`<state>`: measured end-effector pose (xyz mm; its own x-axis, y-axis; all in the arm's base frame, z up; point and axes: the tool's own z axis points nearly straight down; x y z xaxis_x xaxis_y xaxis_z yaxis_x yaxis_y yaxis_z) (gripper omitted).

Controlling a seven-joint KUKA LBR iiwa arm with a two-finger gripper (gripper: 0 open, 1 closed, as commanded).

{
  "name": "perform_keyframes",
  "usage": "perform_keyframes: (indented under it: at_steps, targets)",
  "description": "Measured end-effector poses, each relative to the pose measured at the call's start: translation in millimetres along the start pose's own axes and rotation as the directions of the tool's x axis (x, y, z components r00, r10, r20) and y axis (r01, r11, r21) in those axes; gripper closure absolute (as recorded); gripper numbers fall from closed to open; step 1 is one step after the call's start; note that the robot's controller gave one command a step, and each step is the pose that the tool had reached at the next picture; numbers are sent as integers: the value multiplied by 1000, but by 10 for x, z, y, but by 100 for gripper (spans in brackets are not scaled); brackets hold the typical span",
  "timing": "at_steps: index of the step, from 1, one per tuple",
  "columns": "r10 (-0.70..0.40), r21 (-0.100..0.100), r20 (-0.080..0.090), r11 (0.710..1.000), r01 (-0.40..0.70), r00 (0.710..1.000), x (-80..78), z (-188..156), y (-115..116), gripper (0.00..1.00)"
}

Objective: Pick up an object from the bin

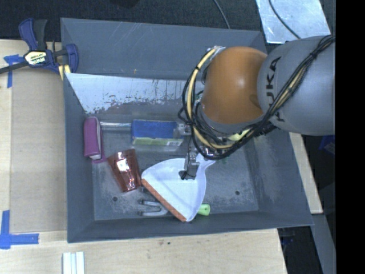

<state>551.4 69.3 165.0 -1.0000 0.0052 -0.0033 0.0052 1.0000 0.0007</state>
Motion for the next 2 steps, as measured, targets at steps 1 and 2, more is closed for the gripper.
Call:
perform_keyframes:
  at_steps: [1,2]
  targets:
    - [0,0,0,1000,0,1000,0,0,0,0]
    - [-3,0,-1,1000,3,1000,-106,267,123,0]
